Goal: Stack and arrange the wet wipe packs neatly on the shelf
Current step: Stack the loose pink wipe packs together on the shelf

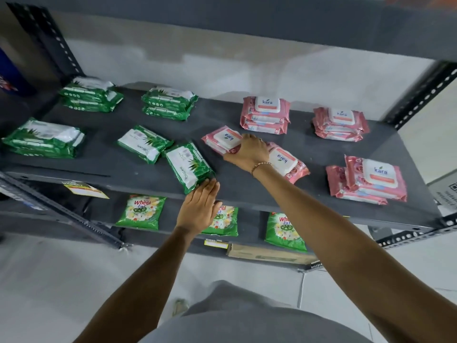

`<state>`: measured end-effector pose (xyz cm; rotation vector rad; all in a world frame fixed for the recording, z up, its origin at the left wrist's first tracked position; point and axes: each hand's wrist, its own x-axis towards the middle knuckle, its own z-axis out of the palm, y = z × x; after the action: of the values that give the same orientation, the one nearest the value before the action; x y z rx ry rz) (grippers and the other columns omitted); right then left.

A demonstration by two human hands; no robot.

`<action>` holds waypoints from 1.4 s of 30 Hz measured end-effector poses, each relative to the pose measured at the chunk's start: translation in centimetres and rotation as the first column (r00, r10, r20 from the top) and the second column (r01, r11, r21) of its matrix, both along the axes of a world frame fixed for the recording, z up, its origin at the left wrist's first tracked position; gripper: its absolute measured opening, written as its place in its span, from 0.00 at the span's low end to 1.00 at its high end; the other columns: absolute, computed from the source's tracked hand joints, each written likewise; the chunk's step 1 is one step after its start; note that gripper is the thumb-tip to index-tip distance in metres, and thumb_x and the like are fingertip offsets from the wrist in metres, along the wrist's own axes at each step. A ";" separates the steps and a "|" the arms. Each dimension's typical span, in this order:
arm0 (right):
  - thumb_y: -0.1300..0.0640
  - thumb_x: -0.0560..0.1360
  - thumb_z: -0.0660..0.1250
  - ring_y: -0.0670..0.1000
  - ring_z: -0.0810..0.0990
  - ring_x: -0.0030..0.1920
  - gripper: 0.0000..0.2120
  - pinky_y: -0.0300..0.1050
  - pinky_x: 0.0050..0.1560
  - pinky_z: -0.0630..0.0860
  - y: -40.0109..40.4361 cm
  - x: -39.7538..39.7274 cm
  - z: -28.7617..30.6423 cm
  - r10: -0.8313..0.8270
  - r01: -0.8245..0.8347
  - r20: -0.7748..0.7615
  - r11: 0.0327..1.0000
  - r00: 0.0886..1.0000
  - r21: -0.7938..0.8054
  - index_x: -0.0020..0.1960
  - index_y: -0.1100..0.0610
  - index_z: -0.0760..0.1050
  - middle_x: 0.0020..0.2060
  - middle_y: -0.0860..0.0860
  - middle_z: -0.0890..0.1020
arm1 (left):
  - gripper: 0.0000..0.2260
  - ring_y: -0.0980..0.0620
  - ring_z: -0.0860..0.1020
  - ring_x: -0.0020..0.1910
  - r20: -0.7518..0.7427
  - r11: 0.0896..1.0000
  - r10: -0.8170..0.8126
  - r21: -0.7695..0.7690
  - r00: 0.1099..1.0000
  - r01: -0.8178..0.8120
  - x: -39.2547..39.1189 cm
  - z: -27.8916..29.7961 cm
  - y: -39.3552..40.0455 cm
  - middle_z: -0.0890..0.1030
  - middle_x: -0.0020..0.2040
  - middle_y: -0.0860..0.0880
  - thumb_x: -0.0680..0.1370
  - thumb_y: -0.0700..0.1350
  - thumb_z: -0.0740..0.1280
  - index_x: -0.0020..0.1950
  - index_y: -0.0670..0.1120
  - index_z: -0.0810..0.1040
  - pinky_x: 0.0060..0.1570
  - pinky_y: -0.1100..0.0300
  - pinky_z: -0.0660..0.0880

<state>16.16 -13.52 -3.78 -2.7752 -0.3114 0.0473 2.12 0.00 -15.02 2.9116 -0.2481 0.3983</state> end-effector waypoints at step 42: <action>0.35 0.70 0.66 0.48 0.84 0.40 0.24 0.39 0.40 0.78 -13.4 -0.1 2.7 0.010 0.229 -0.517 0.889 0.856 0.396 0.52 0.54 0.79 0.44 0.51 0.85 | 0.26 0.43 0.75 0.65 0.107 0.994 -0.025 0.109 0.994 0.013 0.1 -0.5 -1.9 0.76 0.66 0.44 0.82 0.52 0.44 0.66 0.40 0.75 0.63 0.50 0.64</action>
<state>16.04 -26.90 -1.06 -2.2072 -0.0097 0.5943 2.27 -1.95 -15.53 2.9948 -0.3224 0.5572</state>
